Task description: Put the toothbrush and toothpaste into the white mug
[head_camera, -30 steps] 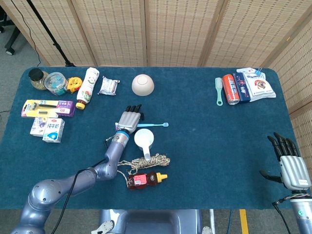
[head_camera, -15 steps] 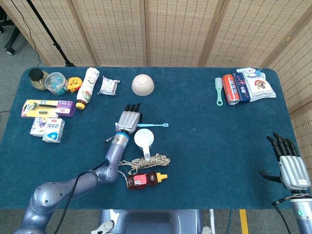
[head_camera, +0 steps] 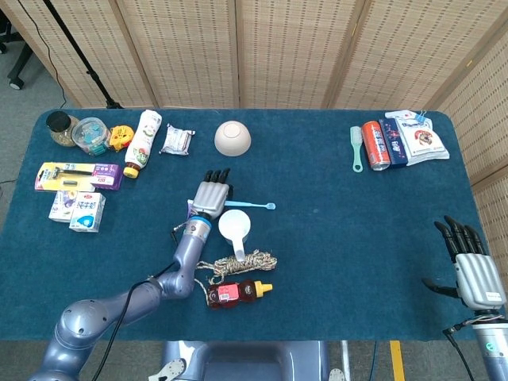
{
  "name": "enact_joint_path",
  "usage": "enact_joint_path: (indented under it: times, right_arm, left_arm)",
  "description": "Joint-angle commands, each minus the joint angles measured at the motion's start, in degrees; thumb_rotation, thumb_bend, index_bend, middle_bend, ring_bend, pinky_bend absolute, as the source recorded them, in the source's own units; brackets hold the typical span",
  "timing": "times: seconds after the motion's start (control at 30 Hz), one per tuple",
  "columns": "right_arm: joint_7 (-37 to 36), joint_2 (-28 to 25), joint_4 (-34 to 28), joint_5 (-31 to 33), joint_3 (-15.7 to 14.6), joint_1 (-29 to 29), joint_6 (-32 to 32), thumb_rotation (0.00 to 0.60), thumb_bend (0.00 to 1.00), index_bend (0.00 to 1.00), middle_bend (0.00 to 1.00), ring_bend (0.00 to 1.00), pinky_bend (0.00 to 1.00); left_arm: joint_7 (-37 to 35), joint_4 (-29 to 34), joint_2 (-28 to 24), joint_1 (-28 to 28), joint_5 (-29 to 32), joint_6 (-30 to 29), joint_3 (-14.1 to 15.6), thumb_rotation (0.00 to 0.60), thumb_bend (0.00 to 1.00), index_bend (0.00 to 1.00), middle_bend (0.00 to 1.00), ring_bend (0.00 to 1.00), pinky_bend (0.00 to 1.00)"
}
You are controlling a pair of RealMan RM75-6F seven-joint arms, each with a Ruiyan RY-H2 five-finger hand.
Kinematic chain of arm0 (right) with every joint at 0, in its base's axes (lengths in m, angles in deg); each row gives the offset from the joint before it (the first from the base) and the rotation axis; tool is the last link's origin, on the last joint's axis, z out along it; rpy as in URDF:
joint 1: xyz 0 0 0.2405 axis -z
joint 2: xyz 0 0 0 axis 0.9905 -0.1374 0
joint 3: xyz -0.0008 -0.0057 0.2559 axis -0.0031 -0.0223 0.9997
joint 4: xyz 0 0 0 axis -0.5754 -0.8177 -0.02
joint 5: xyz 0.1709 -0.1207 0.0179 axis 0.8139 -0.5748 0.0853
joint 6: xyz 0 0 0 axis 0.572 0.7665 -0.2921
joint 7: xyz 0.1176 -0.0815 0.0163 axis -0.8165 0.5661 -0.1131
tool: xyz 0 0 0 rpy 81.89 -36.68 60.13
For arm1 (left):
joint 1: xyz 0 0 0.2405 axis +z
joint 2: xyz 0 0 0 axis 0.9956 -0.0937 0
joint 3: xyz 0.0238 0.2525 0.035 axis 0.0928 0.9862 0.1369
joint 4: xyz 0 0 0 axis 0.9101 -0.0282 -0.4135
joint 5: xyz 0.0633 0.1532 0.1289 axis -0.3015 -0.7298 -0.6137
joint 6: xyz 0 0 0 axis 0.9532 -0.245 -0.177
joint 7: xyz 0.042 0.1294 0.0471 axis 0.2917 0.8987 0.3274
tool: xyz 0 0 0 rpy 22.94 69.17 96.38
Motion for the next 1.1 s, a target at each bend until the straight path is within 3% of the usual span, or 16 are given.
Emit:
enact_joint_path:
  times: [0.03, 0.27, 0.67, 0.77, 1.1]
  right_arm:
    - [-0.04, 0.01, 0.02, -0.05, 0.01, 0.0, 0.08, 0.6, 0.0, 0.0, 0.0, 0.0, 0.0]
    - [-0.34, 0.0, 0.06, -0.31, 0.06, 0.0, 0.32, 0.6, 0.0, 0.0, 0.0, 0.0, 0.0]
    - [-0.34, -0.03, -0.15, -0.7, 0.11, 0.09, 0.36, 0.6, 0.0, 0.0, 0.0, 0.0, 0.0]
    - [-0.21, -0.01, -0.2, -0.86, 0.07, 0.12, 0.33, 0.6, 0.0, 0.0, 0.0, 0.0, 0.0]
    - [0.25, -0.22, -1.07, -2.03, -0.17, 0.34, -0.42, 0.6, 0.0, 0.0, 0.0, 0.0, 0.0]
  left_arm:
    - [0.07, -0.26, 0.18, 0.05, -0.31, 0.05, -0.08, 0.6, 0.37, 0.46, 0.0, 0.0, 0.0]
    - [0.92, -1.4, 1.02, 0.06, -0.87, -0.26, -0.54, 0.6, 0.41, 0.55, 0.0, 0.0, 0.0]
    - [0.41, 1.01, -1.09, 1.31, -3.61, -2.9, -1.29, 0.6, 0.43, 0.57, 0.0, 0.0, 0.0]
    - [0.25, 3.3, -2.89, 2.0, -4.88, -4.65, -1.37, 0.6, 0.43, 0.57, 0.0, 0.0, 0.0]
    - [5.14, 20.5, -15.32, 5.93, -11.62, -14.69, 0.41, 0.6, 0.43, 0.57, 0.0, 0.0, 0.0]
